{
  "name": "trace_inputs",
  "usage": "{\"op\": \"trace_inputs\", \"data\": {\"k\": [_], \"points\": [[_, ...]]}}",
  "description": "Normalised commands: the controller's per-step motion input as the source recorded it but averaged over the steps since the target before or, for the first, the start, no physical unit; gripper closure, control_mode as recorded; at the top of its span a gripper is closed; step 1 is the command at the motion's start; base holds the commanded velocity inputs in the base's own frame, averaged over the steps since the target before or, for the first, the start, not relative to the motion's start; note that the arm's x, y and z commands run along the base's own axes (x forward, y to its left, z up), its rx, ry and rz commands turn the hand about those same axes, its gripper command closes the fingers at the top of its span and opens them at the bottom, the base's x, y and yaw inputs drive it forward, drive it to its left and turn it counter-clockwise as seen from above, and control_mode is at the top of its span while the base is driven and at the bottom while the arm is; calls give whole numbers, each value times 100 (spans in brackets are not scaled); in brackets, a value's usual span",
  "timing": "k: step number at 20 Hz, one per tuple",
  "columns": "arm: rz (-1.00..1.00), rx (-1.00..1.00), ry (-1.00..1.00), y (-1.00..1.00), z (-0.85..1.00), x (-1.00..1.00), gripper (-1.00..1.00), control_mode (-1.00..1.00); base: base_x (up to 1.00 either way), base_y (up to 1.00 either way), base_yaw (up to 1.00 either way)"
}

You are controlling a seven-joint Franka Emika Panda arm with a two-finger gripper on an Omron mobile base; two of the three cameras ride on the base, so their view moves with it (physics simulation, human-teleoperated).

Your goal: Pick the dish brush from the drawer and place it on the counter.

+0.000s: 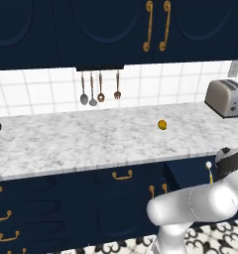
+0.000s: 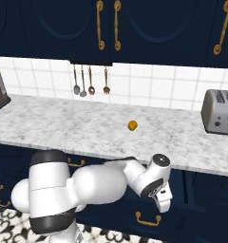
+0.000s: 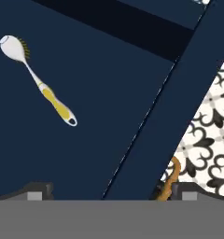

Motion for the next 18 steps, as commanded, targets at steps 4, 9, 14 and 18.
{"op": "trace_inputs", "data": {"k": [4, 9, 14, 18], "points": [[0, 0, 0, -13, -33, 13, -100, -100, 0, 0, 0], [0, -1, 0, -1, -26, 5, -100, -100, 0, 0, 0], [0, 0, 4, -6, -17, -48, -100, -100, 0, 0, 0], [0, 0, 0, -30, -8, -100, -100, -100, 0, 0, 0]]}}
